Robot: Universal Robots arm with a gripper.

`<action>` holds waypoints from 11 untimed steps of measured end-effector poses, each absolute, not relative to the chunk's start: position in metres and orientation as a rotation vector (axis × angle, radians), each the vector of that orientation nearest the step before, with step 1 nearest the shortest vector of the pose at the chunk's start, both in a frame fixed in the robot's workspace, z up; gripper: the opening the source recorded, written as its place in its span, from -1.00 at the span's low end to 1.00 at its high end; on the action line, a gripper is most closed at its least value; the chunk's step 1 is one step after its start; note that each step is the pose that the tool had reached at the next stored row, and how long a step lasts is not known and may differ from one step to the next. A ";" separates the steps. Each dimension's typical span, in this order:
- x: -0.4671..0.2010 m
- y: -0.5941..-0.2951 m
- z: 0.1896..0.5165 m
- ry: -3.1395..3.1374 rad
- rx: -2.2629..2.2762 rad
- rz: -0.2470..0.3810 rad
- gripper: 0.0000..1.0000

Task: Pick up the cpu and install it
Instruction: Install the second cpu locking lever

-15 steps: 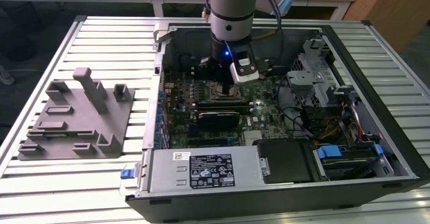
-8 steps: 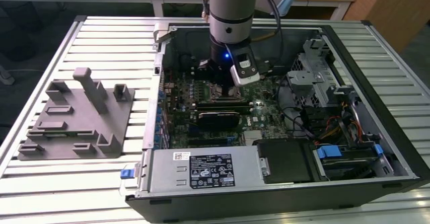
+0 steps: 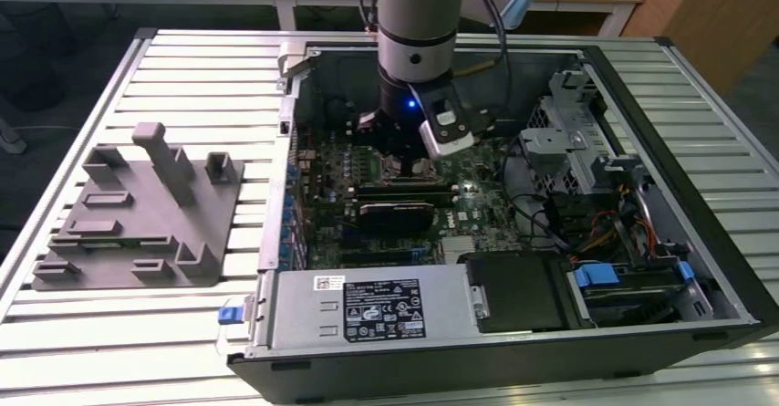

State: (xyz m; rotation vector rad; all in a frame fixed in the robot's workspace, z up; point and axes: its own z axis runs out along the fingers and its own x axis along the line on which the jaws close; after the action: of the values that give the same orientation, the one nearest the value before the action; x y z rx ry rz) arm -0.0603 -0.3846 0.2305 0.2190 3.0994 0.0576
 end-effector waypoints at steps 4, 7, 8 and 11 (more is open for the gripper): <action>-0.061 -0.385 0.229 3.104 0.155 0.054 -0.79; -0.061 -0.385 0.229 3.105 0.137 0.050 -0.79; -0.061 -0.385 0.229 3.105 0.137 0.050 -0.79; -0.061 -0.385 0.228 3.111 0.137 0.050 -0.79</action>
State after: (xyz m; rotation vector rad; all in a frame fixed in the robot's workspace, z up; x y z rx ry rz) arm -0.0612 -0.3846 0.2284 0.1368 3.1114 0.0501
